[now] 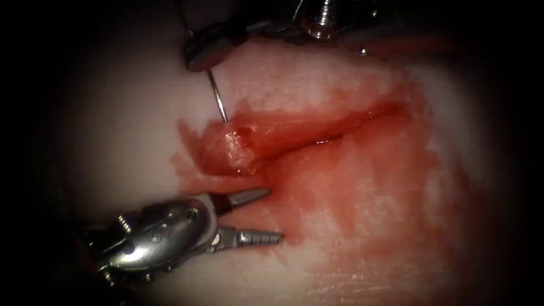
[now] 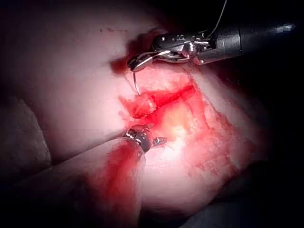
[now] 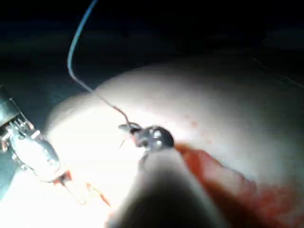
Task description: Wound Closure
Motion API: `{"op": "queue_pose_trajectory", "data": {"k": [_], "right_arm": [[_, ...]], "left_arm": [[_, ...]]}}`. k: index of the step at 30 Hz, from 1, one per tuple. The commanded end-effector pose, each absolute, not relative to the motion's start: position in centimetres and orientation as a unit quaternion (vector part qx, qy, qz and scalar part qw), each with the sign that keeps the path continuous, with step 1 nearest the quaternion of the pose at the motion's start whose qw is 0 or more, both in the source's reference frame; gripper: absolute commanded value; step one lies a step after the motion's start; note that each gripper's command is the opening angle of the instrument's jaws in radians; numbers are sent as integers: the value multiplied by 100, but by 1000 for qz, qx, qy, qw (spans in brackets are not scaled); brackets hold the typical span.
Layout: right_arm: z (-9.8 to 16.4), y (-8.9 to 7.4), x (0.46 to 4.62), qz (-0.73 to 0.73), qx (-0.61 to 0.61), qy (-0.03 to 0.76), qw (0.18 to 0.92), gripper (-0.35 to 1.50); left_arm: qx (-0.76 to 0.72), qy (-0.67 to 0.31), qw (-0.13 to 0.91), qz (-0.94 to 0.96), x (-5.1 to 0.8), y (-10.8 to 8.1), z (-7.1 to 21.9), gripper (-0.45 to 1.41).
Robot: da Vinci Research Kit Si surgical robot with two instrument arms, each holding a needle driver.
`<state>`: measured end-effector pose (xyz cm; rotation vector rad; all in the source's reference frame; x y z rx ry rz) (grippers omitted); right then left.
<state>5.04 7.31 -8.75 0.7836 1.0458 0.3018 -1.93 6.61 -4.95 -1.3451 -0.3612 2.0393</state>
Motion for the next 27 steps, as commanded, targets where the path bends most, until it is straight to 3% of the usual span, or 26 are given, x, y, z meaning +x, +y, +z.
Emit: {"op": "queue_pose_trajectory", "data": {"k": [1, 27], "right_arm": [[-873, 732, 514, 138, 365, 486, 782, -35], [-860, 671, 496, 180, 465, 420, 758, -35]], "left_arm": [[-515, -137, 329, 780, -200, 663, -490, 57], [-511, -139, 326, 783, -197, 663, -485, 57]]}}
